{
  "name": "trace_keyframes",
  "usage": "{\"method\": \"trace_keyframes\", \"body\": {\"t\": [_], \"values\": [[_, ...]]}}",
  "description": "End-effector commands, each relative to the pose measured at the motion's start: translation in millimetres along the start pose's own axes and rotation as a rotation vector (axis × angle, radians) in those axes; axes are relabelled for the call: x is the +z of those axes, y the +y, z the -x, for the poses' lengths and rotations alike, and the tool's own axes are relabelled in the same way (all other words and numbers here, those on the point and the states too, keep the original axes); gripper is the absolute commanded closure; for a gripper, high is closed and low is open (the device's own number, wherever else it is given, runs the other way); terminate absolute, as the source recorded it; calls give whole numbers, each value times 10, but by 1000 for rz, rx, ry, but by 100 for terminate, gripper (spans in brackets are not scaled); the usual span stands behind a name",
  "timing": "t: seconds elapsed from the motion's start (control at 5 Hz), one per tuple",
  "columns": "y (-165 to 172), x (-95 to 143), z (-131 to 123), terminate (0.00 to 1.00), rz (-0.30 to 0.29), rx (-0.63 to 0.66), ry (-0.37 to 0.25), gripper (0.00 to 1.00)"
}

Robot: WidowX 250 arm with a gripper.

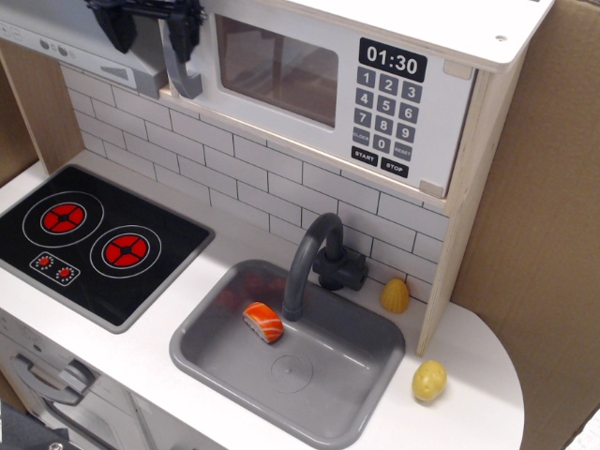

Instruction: Open microwave

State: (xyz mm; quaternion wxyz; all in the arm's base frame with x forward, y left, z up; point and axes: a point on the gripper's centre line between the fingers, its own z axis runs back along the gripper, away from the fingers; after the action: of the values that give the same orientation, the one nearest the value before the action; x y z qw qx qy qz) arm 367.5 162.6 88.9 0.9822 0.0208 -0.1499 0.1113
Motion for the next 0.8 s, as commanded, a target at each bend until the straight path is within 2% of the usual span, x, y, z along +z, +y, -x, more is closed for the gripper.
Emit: {"method": "trace_keyframes", "body": {"t": [0.0,0.4,0.6], "values": [[21,127,-144,0,-19,-59,-63,100],[2,127,-121,0,2,-121,-94,100],[11,193,63,0,25,-152,-93,100]]}}
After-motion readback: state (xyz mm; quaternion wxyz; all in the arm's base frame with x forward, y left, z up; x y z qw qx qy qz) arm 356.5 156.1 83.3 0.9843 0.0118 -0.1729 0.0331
